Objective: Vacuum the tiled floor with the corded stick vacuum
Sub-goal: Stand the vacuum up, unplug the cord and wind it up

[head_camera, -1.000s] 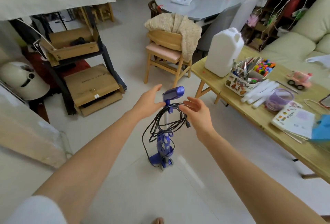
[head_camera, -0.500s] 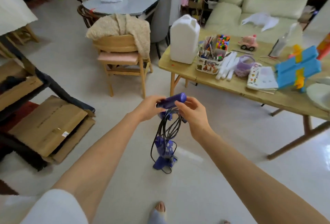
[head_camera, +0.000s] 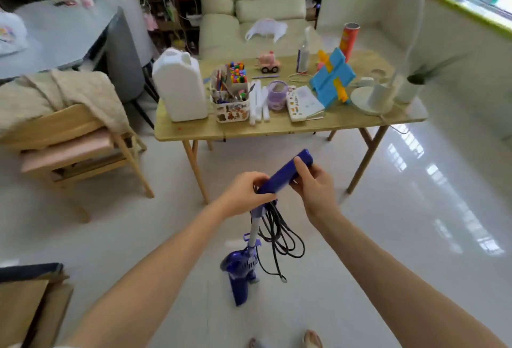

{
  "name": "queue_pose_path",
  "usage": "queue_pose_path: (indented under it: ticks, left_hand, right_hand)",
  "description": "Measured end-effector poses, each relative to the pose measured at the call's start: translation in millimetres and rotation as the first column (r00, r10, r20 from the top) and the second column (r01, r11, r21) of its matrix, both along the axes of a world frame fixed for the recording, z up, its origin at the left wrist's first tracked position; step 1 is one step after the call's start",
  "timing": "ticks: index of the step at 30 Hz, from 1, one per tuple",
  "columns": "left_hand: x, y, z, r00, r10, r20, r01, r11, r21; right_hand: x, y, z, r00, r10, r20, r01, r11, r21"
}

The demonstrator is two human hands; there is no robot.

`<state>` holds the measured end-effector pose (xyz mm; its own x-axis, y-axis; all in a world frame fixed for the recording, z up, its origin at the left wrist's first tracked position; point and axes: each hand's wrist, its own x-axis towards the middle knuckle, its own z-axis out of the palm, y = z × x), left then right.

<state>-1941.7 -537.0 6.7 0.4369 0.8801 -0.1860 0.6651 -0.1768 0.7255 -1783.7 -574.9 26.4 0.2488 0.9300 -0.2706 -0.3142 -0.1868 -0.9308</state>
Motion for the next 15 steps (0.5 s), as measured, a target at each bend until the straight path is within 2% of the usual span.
queue_pose_path:
  ticks: [6,8,11,15]
  left_hand:
    - [121,23,38,0.944,-0.182,0.273,0.241,0.95,-0.2]
    - [170,28,50,0.918,-0.258,0.301,0.336,0.91,-0.242]
    - [235,38,57,0.891,-0.281,0.356,0.389,0.877,-0.283]
    - [344,51,67,0.836,-0.347,0.425,0.479,0.838,-0.259]
  right_hand:
    - [123,5,38,0.983,-0.178,0.051,0.172,0.98,0.1]
    - [170,1,50,0.971,-0.234,0.047,0.226,0.966,0.124]
    - [228,1,69,0.961,-0.262,0.086,0.249,0.958,0.14]
    - [329,7,91,0.938,-0.313,0.146,0.287,0.942,0.177]
